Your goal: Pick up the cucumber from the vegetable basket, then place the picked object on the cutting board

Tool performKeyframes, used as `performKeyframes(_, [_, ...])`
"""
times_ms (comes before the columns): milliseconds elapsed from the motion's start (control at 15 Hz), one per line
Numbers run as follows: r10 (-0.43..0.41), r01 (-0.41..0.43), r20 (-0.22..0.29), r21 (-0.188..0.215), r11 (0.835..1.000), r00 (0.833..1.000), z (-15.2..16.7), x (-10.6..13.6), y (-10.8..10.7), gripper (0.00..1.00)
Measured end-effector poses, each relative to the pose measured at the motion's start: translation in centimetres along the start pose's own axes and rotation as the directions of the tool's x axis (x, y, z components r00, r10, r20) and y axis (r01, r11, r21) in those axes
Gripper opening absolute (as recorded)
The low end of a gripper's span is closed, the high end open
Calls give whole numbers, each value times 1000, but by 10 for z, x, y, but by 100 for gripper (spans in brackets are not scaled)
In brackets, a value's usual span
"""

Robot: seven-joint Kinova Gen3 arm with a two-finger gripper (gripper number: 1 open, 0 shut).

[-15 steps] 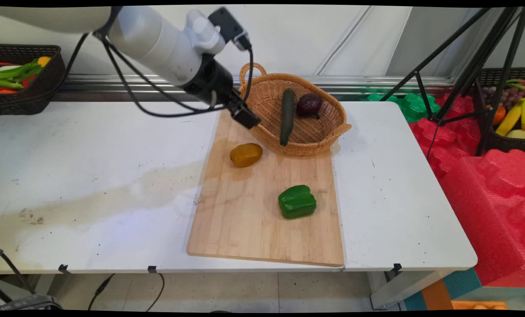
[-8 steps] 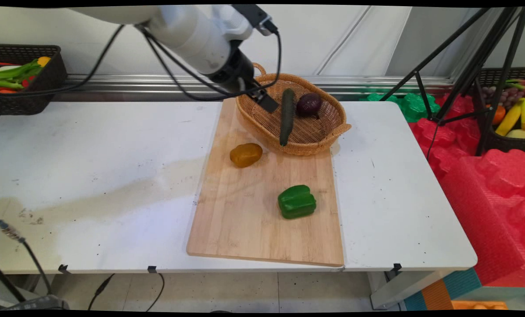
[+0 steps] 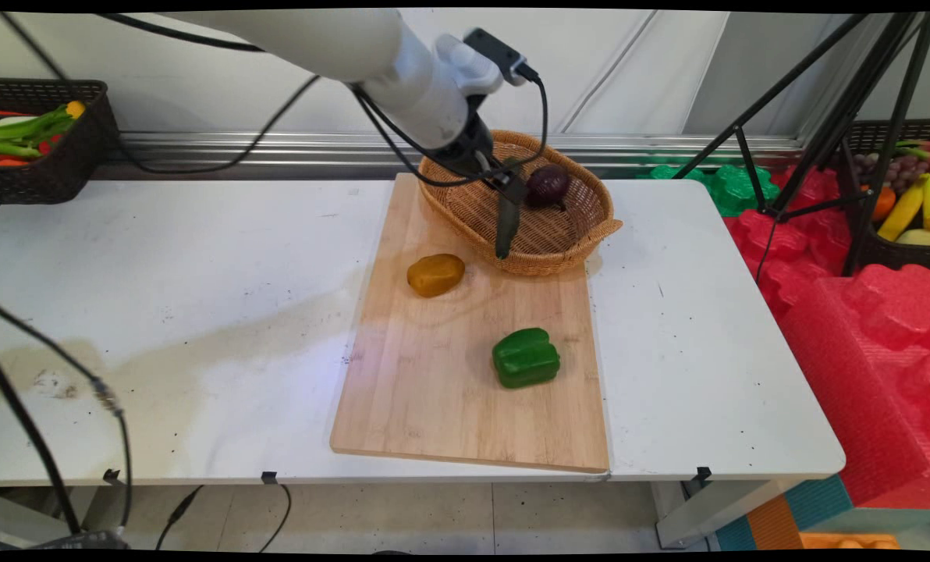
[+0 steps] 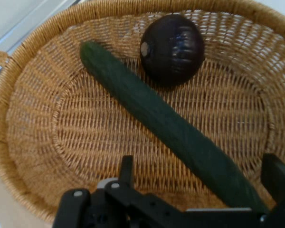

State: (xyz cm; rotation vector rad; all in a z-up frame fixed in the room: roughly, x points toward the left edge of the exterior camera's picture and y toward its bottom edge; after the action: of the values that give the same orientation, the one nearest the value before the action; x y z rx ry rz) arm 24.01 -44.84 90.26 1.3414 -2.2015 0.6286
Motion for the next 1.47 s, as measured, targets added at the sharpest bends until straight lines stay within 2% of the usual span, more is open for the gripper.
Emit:
performKeyframes(400, [-66, 66, 39, 6, 998, 997, 59, 7, 6, 100])
performKeyframes(733, [-139, 137, 72, 29, 990, 988, 89, 2, 11, 100])
performKeyframes(1000, [-190, 188, 81, 42, 981, 978, 101, -2, 15, 100])
performKeyframes(1067, [-203, 200, 80, 45, 979, 976, 102, -3, 16, 0])
performKeyframes(1267, [-227, 224, 69, 55, 973, 971, 103, -4, 19, 0])
performKeyframes(1467, [-269, 265, 37, 84, 960, 962, 96, -6, 21, 0])
